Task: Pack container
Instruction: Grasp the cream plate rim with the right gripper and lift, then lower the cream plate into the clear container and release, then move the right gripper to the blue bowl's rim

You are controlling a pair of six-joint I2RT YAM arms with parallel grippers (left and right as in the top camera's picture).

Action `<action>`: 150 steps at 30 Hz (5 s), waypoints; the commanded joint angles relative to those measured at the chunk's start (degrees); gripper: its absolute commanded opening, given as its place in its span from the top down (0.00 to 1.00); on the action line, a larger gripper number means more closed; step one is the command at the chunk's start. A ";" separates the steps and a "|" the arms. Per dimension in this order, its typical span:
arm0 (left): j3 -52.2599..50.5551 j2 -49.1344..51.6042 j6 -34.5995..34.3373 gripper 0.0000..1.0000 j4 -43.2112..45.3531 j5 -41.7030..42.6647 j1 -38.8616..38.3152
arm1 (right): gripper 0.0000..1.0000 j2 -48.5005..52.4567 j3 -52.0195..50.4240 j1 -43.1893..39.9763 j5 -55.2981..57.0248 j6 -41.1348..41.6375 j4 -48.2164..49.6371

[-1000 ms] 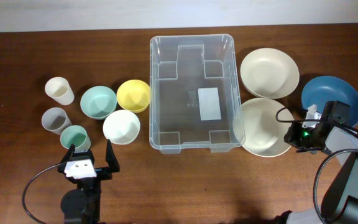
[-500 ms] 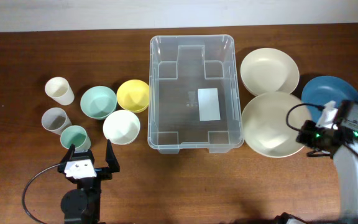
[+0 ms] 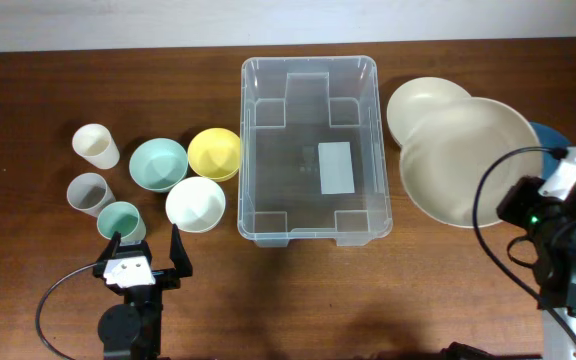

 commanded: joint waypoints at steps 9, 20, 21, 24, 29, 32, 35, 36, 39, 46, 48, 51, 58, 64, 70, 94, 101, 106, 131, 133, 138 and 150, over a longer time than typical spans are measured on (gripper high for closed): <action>-0.42 -0.33 0.94 0.00 0.11 0.61 -0.17 | 0.96 -0.15 1.84 9.99 -1.18 0.20 2.23; -0.42 -0.33 0.94 0.00 0.11 0.61 -0.17 | 0.96 3.23 1.84 22.99 -0.72 0.17 2.14; -0.42 -0.33 0.94 0.00 0.11 0.61 -0.17 | 0.96 4.70 1.84 24.85 -0.72 0.20 2.95; -0.42 -0.33 0.94 0.00 0.11 0.59 -0.17 | 0.96 10.01 1.84 29.05 -0.68 0.39 6.51; -0.42 -0.33 0.94 0.00 0.11 0.61 -0.17 | 0.96 20.83 2.36 33.07 0.66 1.77 16.61; -0.42 -0.33 0.94 0.00 0.11 0.61 -0.17 | 0.96 26.69 4.63 34.60 0.57 1.70 20.61; -0.42 -0.33 0.94 0.01 0.11 0.61 -0.17 | 0.96 32.79 9.05 36.04 0.61 1.44 23.65; -0.42 -0.33 0.94 0.00 0.11 0.59 -0.17 | 0.96 34.38 10.78 36.35 0.59 1.25 24.00; -0.42 -0.33 0.94 0.00 0.11 0.61 -0.17 | 0.96 40.06 18.05 37.16 1.68 0.55 23.96; -0.42 -0.33 0.94 0.00 0.11 0.61 -0.17 | 0.96 48.13 26.14 37.31 2.73 -0.92 24.17; -0.42 -0.33 0.94 0.00 0.11 0.61 -0.17 | 0.96 49.83 26.14 37.31 2.73 -0.92 24.85; -0.42 -0.33 0.94 0.00 0.11 0.61 -0.17 | 0.96 51.87 26.14 37.33 2.71 -0.92 25.27; -0.42 -0.33 0.94 0.00 0.11 0.61 -0.17 | 0.96 56.37 26.14 37.90 4.96 -0.92 27.98; -0.42 -0.33 0.94 0.00 0.11 0.59 -0.17 | 0.96 60.26 26.14 37.83 5.84 -0.94 29.24; -0.42 -0.33 0.94 0.01 0.11 0.61 -0.17 | 0.88 61.88 26.25 37.86 6.58 -0.94 30.62; -0.42 -0.33 0.94 0.00 0.11 0.59 -0.17 | 0.33 51.34 58.71 24.33 8.09 2.84 -22.60; -0.42 -0.33 0.94 0.00 0.11 0.59 -0.17 | 0.29 50.49 57.64 1.66 7.85 3.45 -30.77; -0.42 -0.33 0.94 0.00 0.11 0.59 -0.17 | 0.21 51.98 56.43 -9.88 7.85 3.45 -32.35; -0.42 -0.33 0.94 0.00 0.11 0.61 -0.17 | 0.14 53.33 13.38 -24.39 -5.84 4.11 6.60; -0.42 -0.33 0.94 0.00 0.11 0.59 -0.17 | 0.20 53.40 13.27 -24.37 -4.63 4.35 6.60; -0.42 -0.33 0.94 0.00 0.11 0.61 -0.17 | 0.23 54.31 13.05 -24.44 -2.54 5.42 6.82; -0.42 -0.33 0.94 0.00 0.11 0.61 -0.17 | 0.29 56.43 13.05 -24.41 -2.54 5.81 9.97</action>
